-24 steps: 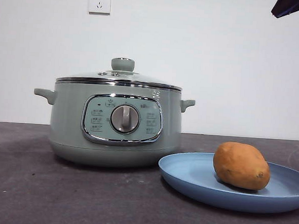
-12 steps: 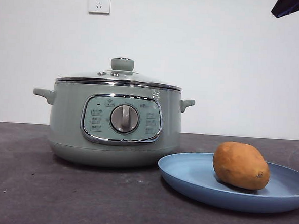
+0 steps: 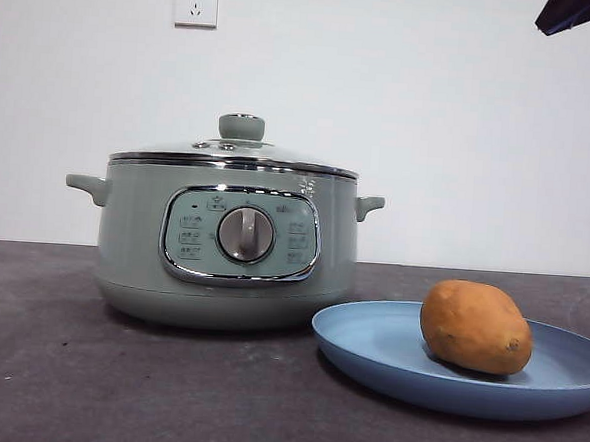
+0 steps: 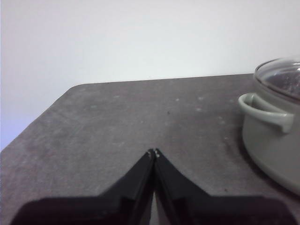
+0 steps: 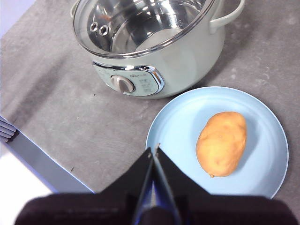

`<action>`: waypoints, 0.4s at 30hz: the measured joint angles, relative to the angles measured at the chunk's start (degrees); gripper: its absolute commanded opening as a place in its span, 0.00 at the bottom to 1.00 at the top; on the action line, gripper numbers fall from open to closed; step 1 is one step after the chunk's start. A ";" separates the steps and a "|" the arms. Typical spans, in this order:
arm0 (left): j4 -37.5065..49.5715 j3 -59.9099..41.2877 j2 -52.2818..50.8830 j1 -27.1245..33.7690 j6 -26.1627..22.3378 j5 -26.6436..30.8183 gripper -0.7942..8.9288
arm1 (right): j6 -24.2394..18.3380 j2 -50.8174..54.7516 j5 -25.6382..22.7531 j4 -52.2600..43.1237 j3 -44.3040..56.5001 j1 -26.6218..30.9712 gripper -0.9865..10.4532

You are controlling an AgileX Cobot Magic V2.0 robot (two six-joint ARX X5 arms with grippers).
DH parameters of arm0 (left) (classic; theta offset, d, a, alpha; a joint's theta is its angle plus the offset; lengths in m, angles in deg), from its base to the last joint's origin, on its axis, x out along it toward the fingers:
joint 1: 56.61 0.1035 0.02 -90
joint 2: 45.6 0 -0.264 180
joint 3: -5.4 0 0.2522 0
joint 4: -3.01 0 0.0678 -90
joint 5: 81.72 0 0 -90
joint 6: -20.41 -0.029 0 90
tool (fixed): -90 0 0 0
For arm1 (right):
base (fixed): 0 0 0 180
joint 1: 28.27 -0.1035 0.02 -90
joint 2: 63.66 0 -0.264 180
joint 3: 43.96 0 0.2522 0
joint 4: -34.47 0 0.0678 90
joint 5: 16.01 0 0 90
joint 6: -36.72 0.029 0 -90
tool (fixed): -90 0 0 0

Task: Take the potato out from the steamer,put the potato on the plate,close the lid

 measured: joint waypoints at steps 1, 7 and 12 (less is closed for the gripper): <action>0.00 -0.44 -0.57 0.00 0.00 0.44 0.08 | 0.02 0.02 0.00 0.00 0.00 0.00 0.09; -0.87 -2.32 -3.32 0.00 0.02 1.01 0.08 | 0.00 0.02 -0.02 0.00 0.00 0.00 0.09; -2.08 -2.32 -3.74 0.00 0.02 0.98 0.08 | 0.00 0.02 -0.02 0.00 0.00 0.00 0.09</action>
